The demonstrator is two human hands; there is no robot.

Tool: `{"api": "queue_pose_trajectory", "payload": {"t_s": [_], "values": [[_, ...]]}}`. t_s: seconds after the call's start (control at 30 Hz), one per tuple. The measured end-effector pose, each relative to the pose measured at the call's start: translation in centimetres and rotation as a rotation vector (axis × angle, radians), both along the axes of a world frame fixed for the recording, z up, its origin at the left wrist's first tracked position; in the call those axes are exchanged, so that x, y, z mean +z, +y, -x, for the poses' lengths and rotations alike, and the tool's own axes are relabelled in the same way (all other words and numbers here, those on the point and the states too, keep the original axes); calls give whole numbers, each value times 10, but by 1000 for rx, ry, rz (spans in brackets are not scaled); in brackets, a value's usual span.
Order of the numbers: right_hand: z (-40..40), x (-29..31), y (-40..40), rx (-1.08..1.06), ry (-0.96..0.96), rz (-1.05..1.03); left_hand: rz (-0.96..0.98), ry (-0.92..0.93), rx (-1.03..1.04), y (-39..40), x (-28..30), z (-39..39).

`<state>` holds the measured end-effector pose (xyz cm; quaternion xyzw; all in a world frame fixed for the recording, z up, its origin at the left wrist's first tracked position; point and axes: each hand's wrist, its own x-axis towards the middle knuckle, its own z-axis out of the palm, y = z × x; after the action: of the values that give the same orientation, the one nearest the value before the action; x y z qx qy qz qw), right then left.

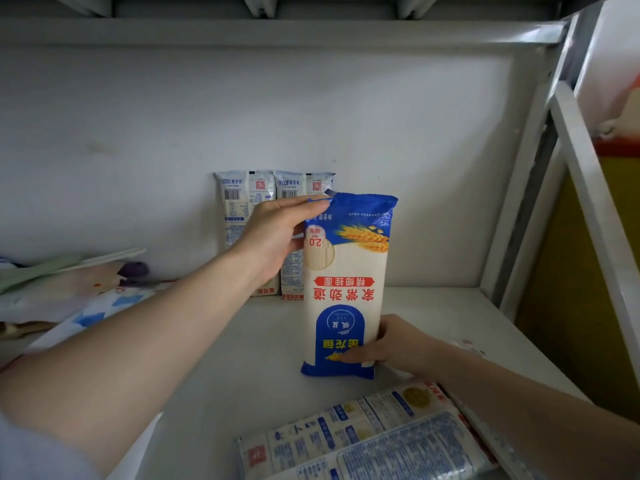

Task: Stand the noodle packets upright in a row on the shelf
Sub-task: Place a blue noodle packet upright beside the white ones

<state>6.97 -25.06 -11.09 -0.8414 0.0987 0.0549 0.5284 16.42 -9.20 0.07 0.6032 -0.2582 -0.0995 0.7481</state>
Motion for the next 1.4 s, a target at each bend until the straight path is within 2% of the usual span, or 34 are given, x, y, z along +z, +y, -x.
{"api": "queue_pose_trajectory", "payload": {"t_s": [0.33,0.57,0.8,0.9,1.23,1.4], "values": [[-1,-4,-4,-9,5,-11,-59,45,13,-3,-6,2],[-2,-7,-8,7,-7,-53,-501,22,-101,7,-82,14],[-8,-9,-11,18,-23,33,-698,-37,-216,14,-130,6],[-10,-9,-11,32,-34,44,-697,-60,-207,14,-131,3],[-38,12,-48,-35,-35,50,-505,-47,-53,-30,-133,-11],[-60,11,-70,-57,-49,33,-512,-45,31,-59,-137,-33]]}}
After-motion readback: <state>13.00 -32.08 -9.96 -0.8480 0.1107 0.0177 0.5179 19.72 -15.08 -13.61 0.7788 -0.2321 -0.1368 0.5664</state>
